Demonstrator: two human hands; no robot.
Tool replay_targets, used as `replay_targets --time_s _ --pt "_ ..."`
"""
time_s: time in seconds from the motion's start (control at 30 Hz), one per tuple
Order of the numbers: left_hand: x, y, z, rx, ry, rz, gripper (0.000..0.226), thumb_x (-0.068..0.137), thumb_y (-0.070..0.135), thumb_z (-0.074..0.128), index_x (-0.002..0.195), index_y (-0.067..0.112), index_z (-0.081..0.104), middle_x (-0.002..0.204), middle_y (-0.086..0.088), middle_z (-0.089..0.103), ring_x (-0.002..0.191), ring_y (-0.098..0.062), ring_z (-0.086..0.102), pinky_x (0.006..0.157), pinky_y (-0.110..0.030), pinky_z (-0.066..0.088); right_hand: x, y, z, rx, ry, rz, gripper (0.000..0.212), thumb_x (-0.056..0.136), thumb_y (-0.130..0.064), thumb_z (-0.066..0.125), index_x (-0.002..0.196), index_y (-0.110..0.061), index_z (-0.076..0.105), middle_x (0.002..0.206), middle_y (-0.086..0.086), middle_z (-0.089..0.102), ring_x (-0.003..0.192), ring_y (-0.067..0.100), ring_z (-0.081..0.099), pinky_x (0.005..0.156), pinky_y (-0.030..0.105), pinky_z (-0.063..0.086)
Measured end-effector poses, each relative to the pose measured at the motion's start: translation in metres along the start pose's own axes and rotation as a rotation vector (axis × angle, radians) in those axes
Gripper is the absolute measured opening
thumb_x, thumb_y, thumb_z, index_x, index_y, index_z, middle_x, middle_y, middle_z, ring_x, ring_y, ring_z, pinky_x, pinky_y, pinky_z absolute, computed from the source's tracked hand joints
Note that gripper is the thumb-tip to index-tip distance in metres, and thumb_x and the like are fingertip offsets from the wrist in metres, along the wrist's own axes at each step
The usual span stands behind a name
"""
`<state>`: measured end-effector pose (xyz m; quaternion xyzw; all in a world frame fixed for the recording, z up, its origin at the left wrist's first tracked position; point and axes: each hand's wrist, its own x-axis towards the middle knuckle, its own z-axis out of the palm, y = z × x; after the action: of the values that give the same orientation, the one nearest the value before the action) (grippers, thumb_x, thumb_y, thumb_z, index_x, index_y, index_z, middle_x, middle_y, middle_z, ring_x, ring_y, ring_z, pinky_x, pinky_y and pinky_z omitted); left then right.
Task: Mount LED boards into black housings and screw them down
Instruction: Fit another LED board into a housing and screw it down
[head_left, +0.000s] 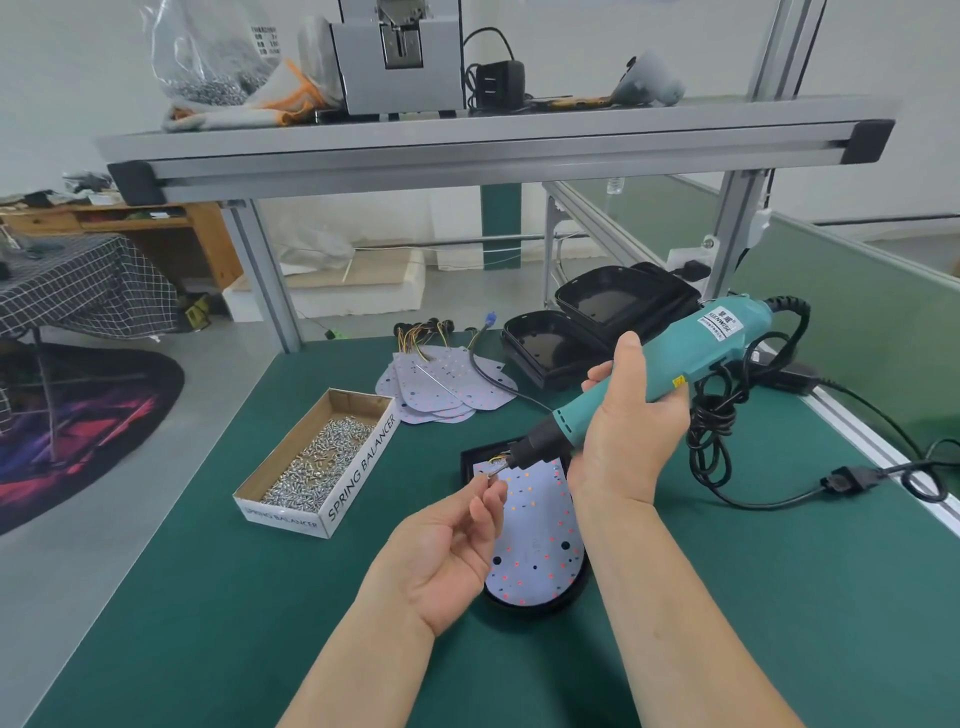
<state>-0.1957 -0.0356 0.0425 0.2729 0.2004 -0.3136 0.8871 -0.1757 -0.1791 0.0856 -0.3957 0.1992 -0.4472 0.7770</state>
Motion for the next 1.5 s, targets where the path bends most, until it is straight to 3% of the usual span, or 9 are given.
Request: replay_targets --time_s 0.13,0.27,0.5,0.7,0.93,1.13,1.23,1.33,1.5 --pt "0.004 -0.011 0.002 0.085 0.09 0.187 0.006 0.087 -0.008 0.064 0.089 -0.011 0.068 0.073 -0.017 0.07 0.055 -0.014 0.068 0.046 -0.015 0.053 -0.003 0.002 0.0 -0.012 0.01 -0.036 0.021 0.088 -0.03 0.07 0.088 -0.016 0.054 0.061 -0.002 0.06 0.057 0.013 0.058 0.058 0.025 0.051" --pt "0.009 -0.021 0.001 0.2 0.066 0.328 0.009 0.096 0.0 0.059 0.096 -0.006 0.065 0.069 -0.008 0.069 0.057 -0.01 0.066 0.052 -0.014 0.053 -0.003 0.003 -0.001 -0.018 0.024 -0.036 0.02 0.09 -0.031 0.068 0.09 -0.016 0.054 0.062 -0.003 0.06 0.057 0.012 0.057 0.059 0.025 0.05" --pt "0.011 -0.031 -0.004 0.368 0.018 0.551 0.01 0.098 -0.002 0.054 0.098 -0.003 0.064 0.08 -0.012 0.071 0.068 -0.015 0.067 0.068 -0.019 0.057 0.002 0.004 -0.003 0.012 0.071 0.055 0.017 0.09 -0.031 0.068 0.089 -0.019 0.055 0.061 -0.003 0.06 0.058 0.013 0.056 0.066 0.035 0.05" --pt "0.006 -0.032 0.0 0.559 0.056 0.695 0.012 0.094 -0.008 0.057 0.095 -0.001 0.067 0.082 -0.016 0.075 0.068 -0.017 0.069 0.064 -0.019 0.055 0.003 0.009 -0.009 0.048 0.091 0.172 0.018 0.092 -0.029 0.067 0.09 -0.015 0.055 0.059 -0.003 0.06 0.055 0.013 0.056 0.066 0.035 0.048" --pt "0.008 -0.029 0.002 0.567 0.068 0.641 0.013 0.091 -0.009 0.062 0.097 -0.001 0.07 0.081 -0.017 0.075 0.069 -0.019 0.072 0.064 -0.019 0.056 0.007 0.008 -0.009 0.036 0.098 0.17 0.021 0.091 -0.029 0.067 0.085 -0.016 0.052 0.059 -0.002 0.059 0.055 0.014 0.055 0.064 0.035 0.047" --pt "0.006 -0.02 -0.004 0.483 0.003 0.511 0.021 0.088 0.0 0.067 0.109 -0.005 0.067 0.092 -0.023 0.075 0.073 -0.021 0.073 0.064 -0.02 0.057 0.01 0.007 -0.01 0.036 0.102 0.168 0.021 0.09 -0.028 0.067 0.086 -0.014 0.051 0.059 -0.003 0.059 0.056 0.014 0.054 0.064 0.035 0.047" --pt "0.005 -0.018 -0.007 0.508 0.034 0.477 0.022 0.096 0.016 0.061 0.097 -0.005 0.067 0.081 -0.02 0.073 0.06 -0.018 0.067 0.052 -0.02 0.053 0.011 0.005 -0.011 0.023 0.098 0.157 0.02 0.09 -0.027 0.067 0.088 -0.014 0.052 0.059 -0.003 0.059 0.056 0.014 0.055 0.062 0.032 0.047" --pt "0.006 -0.02 -0.007 0.583 0.069 0.47 0.019 0.099 0.013 0.057 0.088 0.0 0.065 0.069 -0.012 0.069 0.05 -0.013 0.057 0.045 -0.017 0.044 0.01 0.005 -0.01 0.014 0.085 0.136 0.016 0.09 -0.026 0.067 0.089 -0.016 0.054 0.059 -0.003 0.058 0.056 0.015 0.054 0.057 0.028 0.048" --pt "0.009 -0.025 -0.005 0.6 0.08 0.49 0.018 0.1 0.01 0.056 0.088 -0.001 0.065 0.065 -0.01 0.067 0.049 -0.009 0.053 0.044 -0.015 0.041 0.008 0.005 -0.01 -0.01 0.083 0.111 0.014 0.089 -0.025 0.066 0.089 -0.019 0.054 0.058 -0.004 0.058 0.056 0.014 0.053 0.058 0.027 0.049"
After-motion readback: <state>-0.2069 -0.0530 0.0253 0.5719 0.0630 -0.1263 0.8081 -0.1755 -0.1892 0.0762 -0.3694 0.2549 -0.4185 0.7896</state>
